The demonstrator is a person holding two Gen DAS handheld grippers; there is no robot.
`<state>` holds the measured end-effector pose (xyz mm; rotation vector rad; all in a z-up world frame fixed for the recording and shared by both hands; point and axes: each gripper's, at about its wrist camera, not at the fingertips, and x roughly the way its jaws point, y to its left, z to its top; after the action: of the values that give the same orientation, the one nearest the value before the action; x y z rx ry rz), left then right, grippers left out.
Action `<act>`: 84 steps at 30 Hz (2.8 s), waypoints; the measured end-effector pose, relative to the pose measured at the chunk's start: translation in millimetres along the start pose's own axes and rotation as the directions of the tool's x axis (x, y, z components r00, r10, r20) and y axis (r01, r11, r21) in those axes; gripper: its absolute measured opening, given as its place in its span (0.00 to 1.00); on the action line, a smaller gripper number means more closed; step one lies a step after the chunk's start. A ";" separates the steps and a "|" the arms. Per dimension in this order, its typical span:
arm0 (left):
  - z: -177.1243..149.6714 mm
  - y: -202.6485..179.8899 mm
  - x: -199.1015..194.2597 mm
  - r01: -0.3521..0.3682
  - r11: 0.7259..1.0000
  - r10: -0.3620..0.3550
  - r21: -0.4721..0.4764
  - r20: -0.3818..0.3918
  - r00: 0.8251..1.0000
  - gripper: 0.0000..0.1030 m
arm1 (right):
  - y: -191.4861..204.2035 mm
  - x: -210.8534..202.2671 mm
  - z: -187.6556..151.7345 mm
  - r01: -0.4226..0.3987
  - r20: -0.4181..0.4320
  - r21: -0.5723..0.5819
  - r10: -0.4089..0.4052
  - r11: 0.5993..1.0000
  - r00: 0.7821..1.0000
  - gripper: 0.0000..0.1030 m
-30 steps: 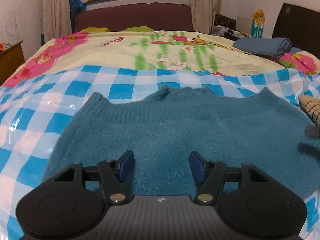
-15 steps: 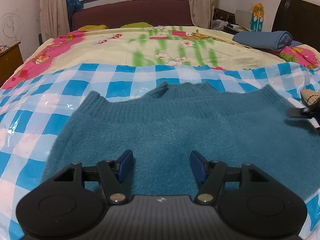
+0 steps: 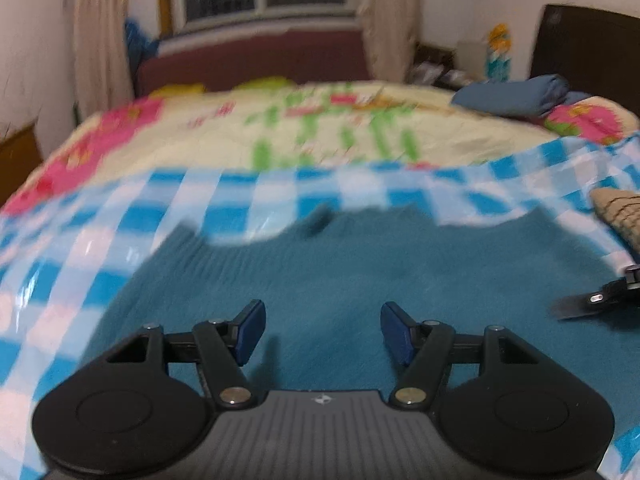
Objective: Fold small clothes
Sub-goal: 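Lift the held side with the right gripper and fold it over the rest, then open the right gripper and release the folded side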
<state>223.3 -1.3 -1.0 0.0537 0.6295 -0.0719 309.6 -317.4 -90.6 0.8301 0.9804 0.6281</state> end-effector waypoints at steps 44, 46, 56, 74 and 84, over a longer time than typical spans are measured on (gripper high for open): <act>-64.6 -6.0 -26.9 0.191 0.980 -0.195 0.051 0.075 0.978 0.64 | 139.2 -28.9 -25.1 0.146 0.130 0.147 -0.166 0.978 0.978 0.24; -76.1 -3.1 -18.7 0.202 0.979 -0.203 0.033 0.061 0.977 0.64 | 141.1 -23.0 -28.1 0.156 0.136 0.165 -0.179 0.974 0.974 0.25; -82.9 5.4 -12.5 0.242 0.970 -0.241 -0.008 0.076 0.968 0.64 | 172.7 36.0 -41.8 0.202 0.147 0.231 -0.239 0.952 0.960 0.25; -88.8 78.6 -61.5 0.060 0.998 -0.060 0.002 0.072 0.996 0.58 | 194.2 113.8 -59.1 0.300 0.107 0.227 -0.330 0.927 0.938 0.25; -95.1 95.3 -43.9 0.144 0.983 -0.143 -0.111 0.017 0.990 0.59 | 256.3 139.7 -74.9 0.436 0.097 -0.057 -0.430 0.898 0.898 0.61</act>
<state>140.1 102.8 -49.2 -0.1010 0.6267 -0.1759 278.6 -45.6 36.0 0.5365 1.0174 0.2418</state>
